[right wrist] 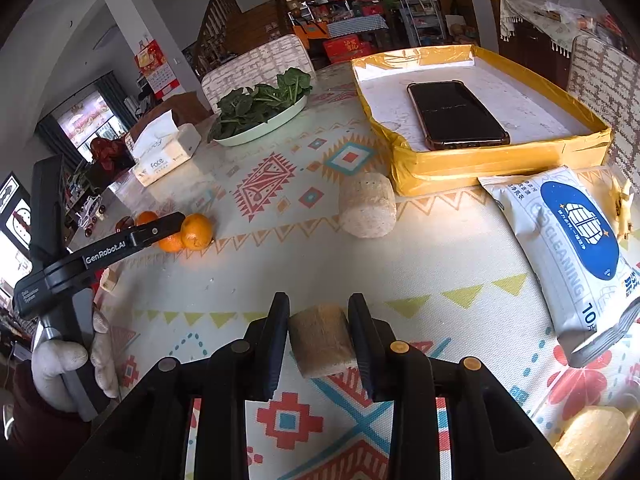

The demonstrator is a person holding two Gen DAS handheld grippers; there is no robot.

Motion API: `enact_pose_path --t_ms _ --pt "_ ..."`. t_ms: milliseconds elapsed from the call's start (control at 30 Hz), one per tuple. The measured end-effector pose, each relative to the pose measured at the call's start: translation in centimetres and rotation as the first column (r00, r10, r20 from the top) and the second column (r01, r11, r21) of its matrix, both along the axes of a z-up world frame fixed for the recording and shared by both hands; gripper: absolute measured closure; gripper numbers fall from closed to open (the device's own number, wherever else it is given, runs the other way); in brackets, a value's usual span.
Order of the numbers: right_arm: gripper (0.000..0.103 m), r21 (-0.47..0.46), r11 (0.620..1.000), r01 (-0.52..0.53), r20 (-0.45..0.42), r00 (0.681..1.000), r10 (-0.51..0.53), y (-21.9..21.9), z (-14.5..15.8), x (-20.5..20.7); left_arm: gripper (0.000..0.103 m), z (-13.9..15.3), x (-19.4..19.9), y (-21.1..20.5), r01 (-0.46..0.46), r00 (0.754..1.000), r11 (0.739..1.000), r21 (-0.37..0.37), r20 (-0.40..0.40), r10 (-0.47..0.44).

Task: Organize fruits
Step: 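Grasp an orange with the left tool while the right tool grasps a rice-cake piece, then lower the orange and rice cake into the red tray and open both tools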

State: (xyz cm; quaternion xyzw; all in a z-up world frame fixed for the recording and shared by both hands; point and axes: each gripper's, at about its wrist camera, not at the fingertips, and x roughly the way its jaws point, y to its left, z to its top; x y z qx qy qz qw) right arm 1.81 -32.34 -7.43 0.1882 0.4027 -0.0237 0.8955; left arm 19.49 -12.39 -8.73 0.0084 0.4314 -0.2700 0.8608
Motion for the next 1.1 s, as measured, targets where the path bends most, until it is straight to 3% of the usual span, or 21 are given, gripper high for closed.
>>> enact_pose_path --t_ms 133,267,400,633,900,1100 --pt "0.07 0.001 1.0 0.001 0.002 1.0 -0.001 0.1 0.0 0.0 0.07 0.2 -1.1 -0.7 0.02 0.999 0.999 0.047 0.026 -0.021" --pt "0.07 -0.005 1.0 0.005 0.027 1.0 -0.005 0.2 0.3 -0.4 0.07 1.0 -2.3 0.7 0.004 1.0 1.0 0.004 0.028 -0.004" --pt "0.07 -0.002 1.0 -0.001 0.05 0.999 0.001 0.3 0.7 -0.8 0.07 3.0 -3.7 4.2 -0.039 0.999 0.997 -0.07 0.027 0.041" --pt "0.07 0.106 0.994 -0.039 0.09 0.996 0.03 1.6 2.8 -2.3 0.07 7.2 -7.2 14.5 -0.138 0.985 0.978 -0.154 0.087 0.152" --pt "0.07 0.221 0.961 -0.166 0.144 0.98 0.136 7.1 6.1 -1.2 0.07 9.4 -9.5 27.4 -0.328 0.925 0.926 -0.187 0.134 0.355" --pt "0.07 0.201 0.936 -0.29 0.166 0.951 0.259 14.9 8.7 2.2 0.07 9.2 -9.1 34.9 -0.46 0.869 0.875 -0.15 0.126 0.478"
